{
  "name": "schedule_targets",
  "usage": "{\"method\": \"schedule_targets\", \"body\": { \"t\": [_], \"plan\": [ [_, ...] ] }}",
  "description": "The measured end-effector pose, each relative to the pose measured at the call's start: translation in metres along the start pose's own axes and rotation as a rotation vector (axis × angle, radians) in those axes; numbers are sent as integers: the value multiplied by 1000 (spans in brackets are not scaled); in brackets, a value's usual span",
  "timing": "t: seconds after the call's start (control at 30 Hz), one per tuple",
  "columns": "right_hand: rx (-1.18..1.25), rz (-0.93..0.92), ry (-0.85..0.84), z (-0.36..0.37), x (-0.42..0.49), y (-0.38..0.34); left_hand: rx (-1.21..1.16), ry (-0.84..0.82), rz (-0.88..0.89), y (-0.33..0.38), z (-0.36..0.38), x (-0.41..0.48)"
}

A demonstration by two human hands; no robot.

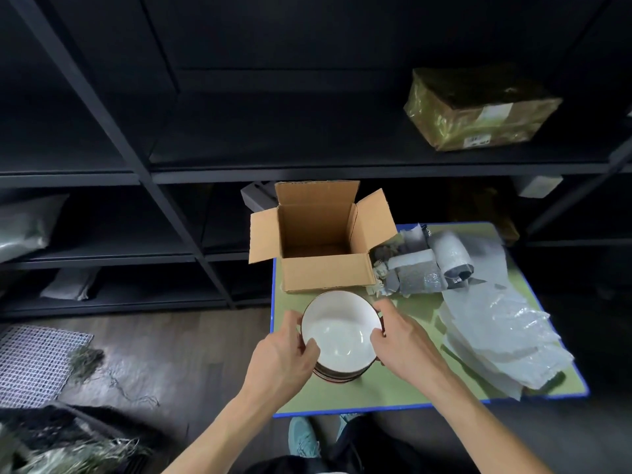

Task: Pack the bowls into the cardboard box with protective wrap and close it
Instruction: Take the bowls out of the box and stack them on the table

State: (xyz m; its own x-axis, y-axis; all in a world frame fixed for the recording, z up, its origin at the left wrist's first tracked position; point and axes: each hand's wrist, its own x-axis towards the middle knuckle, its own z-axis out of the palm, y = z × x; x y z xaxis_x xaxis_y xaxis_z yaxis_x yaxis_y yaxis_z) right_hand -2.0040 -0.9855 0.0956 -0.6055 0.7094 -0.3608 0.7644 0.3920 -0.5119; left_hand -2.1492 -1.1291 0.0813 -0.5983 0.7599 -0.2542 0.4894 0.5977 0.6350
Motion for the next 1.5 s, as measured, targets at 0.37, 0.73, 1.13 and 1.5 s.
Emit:
{"method": "schedule_targets", "body": {
  "t": [0.37,0.73,1.13,1.5],
  "plan": [
    [-53,-3,48,14,0,6,42,-39,16,-11,5,9],
    [-89,-43,106,15,-1,11,148,157,180,-4,-4,19],
    [-52,-55,171,-3,0,21,144,238,425,25,2,32],
    [-22,71,190,-28,-2,81,197,91,592,82,50,59]
  ]
}}
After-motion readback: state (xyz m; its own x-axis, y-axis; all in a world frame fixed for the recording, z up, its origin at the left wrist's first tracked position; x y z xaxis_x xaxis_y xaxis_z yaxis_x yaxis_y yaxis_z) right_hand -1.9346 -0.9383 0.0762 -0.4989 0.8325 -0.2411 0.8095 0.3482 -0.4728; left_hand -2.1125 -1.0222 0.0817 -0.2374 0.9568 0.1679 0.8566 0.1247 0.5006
